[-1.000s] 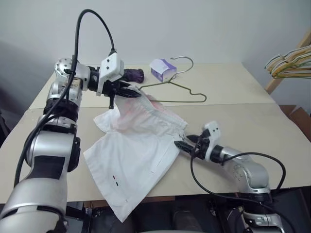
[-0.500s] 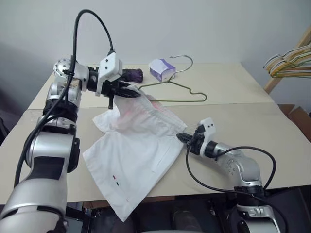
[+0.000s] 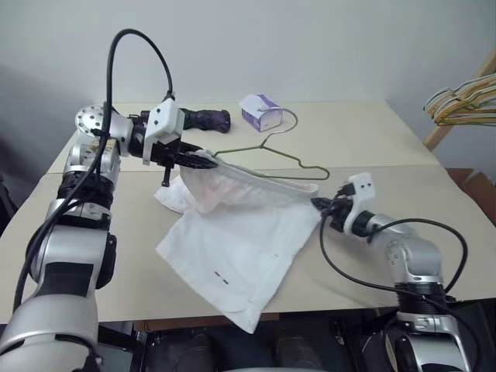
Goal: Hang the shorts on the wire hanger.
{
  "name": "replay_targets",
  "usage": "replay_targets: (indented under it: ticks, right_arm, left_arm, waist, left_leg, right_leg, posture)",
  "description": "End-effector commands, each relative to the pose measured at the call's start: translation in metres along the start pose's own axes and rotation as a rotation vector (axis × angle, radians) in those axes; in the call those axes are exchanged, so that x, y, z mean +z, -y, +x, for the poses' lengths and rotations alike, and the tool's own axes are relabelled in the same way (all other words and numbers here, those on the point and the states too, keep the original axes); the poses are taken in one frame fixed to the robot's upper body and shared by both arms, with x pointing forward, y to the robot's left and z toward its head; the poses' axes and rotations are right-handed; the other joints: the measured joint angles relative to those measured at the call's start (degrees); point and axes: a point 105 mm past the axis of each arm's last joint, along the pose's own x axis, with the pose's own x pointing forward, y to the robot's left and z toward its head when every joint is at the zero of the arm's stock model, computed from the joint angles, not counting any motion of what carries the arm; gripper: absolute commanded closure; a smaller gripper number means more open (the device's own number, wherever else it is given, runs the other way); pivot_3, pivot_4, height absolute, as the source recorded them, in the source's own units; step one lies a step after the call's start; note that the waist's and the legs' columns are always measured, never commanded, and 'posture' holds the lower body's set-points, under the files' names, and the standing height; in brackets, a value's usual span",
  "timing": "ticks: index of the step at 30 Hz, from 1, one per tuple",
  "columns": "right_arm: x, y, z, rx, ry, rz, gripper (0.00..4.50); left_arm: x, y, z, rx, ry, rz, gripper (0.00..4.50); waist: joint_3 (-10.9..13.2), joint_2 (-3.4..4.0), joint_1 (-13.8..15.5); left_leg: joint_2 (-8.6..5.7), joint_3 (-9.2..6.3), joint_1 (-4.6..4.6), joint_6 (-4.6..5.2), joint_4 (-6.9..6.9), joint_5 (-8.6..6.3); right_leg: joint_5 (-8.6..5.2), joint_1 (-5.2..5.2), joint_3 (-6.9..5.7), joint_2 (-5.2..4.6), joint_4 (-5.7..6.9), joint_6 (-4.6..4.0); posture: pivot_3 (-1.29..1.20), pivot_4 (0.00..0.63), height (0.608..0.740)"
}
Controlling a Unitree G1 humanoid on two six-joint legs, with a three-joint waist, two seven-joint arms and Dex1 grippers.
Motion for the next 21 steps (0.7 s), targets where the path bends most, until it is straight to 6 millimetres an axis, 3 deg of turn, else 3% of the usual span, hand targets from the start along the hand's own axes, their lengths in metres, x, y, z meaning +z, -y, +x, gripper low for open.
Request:
replay_targets:
  ticks: [1,16,21]
  right_arm:
    - [0.014,0.033,-0.024,-0.097,0.024,-0.041,4.49]
    - [0.022,0.050,-0.051,-0.163,0.030,-0.112,4.49]
    - [0.036,0.049,-0.057,-0.165,0.045,-0.213,4.49]
  left_arm:
    - [0.009,-0.004,-0.011,0.024,-0.001,0.042,4.46]
    - [-0.004,-0.006,-0.012,0.047,-0.070,0.013,4.46]
    - [-0.011,-0.005,-0.010,0.045,-0.108,0.019,4.46]
  waist:
    - [0.00,0.00,-0.10]
    - [-0.01,0.00,-0.27]
    - [-0.01,0.00,-0.26]
  left_leg:
    - [0.00,0.00,0.00,0.00,0.00,0.00]
    - [0.01,0.01,0.02,0.00,0.00,0.00]
    - [0.01,0.01,0.02,0.00,0.00,0.00]
  right_leg:
    - [0.00,0.00,0.00,0.00,0.01,0.00]
    - [0.00,-0.01,0.02,0.02,0.02,0.00]
    - [0.00,-0.01,0.02,0.02,0.01,0.00]
  posture:
    - [-0.10,0.000,0.740]
    - [-0.11,0.000,0.740]
    - [-0.11,0.000,0.740]
